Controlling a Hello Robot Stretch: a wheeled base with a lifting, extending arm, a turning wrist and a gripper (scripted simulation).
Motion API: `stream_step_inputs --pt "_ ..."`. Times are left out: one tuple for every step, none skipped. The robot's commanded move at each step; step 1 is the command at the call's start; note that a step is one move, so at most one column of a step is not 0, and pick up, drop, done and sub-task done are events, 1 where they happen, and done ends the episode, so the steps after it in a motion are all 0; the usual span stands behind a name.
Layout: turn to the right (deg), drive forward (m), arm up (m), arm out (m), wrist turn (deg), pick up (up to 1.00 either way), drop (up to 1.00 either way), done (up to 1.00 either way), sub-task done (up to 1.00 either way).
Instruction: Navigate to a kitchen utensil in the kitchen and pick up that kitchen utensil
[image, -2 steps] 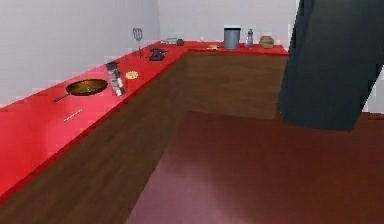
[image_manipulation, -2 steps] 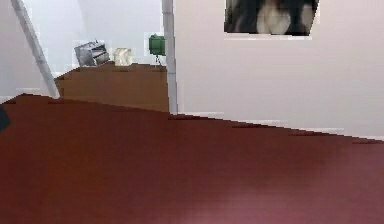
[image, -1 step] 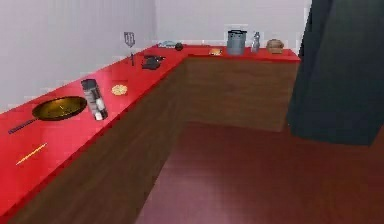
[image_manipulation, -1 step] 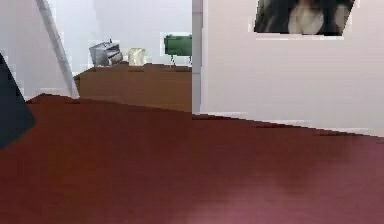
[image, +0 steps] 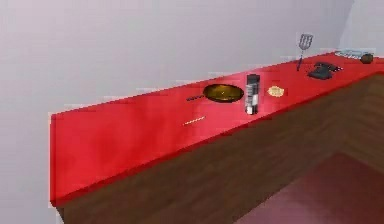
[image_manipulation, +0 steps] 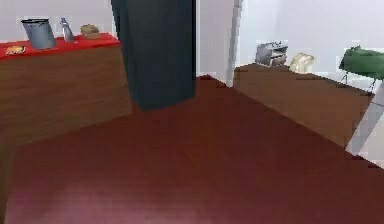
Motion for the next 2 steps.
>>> stream_step_inputs --pt "-45.0 0.00 0.00 0.00 0.0 0.00 0.00 0.00 0.00" --pt "-33.0 0.00 0.00 0.00 0.0 0.00 0.00 0.00 0.00"
